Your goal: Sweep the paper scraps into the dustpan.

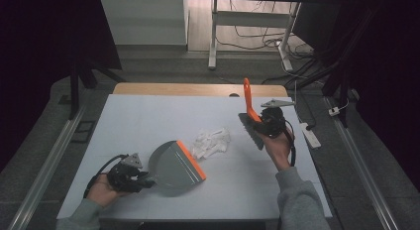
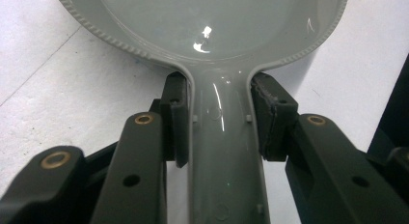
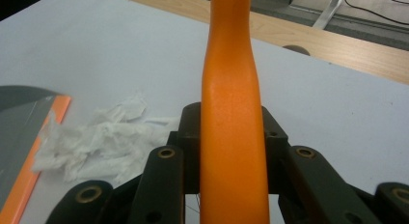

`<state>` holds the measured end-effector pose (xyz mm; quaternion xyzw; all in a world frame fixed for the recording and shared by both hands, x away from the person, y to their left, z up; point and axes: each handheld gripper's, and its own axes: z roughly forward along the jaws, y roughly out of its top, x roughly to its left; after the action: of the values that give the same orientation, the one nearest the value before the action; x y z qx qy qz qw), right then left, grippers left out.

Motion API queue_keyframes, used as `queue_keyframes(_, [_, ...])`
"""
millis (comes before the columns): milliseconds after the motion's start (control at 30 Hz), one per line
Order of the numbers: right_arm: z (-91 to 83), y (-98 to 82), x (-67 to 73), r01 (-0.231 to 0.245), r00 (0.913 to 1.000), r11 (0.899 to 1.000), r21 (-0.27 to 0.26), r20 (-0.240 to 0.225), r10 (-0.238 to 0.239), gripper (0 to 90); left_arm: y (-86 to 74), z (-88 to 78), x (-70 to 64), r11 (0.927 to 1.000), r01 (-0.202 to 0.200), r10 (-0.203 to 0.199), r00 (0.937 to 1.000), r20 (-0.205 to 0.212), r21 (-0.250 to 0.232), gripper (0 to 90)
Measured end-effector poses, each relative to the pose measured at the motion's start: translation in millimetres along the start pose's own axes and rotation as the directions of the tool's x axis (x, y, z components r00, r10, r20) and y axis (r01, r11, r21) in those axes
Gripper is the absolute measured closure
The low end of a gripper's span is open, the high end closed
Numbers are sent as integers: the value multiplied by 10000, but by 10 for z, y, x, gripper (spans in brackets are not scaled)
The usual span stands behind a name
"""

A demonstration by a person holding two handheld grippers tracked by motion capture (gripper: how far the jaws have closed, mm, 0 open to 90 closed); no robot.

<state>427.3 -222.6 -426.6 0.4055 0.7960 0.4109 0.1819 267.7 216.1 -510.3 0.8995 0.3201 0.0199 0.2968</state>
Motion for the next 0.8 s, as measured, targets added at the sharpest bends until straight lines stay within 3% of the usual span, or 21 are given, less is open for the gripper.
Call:
queue_keyframes(400, [282,69,-138,-336,9992,9988,349,210,329,702,-11,4,3,9999,120,-120,9999,77,-32,620])
queue_keyframes(800, [577,55,-23,80,9999,9929,1191,98,-92,703,-9,9,7,9999,118,-118,9999,91,-22,620])
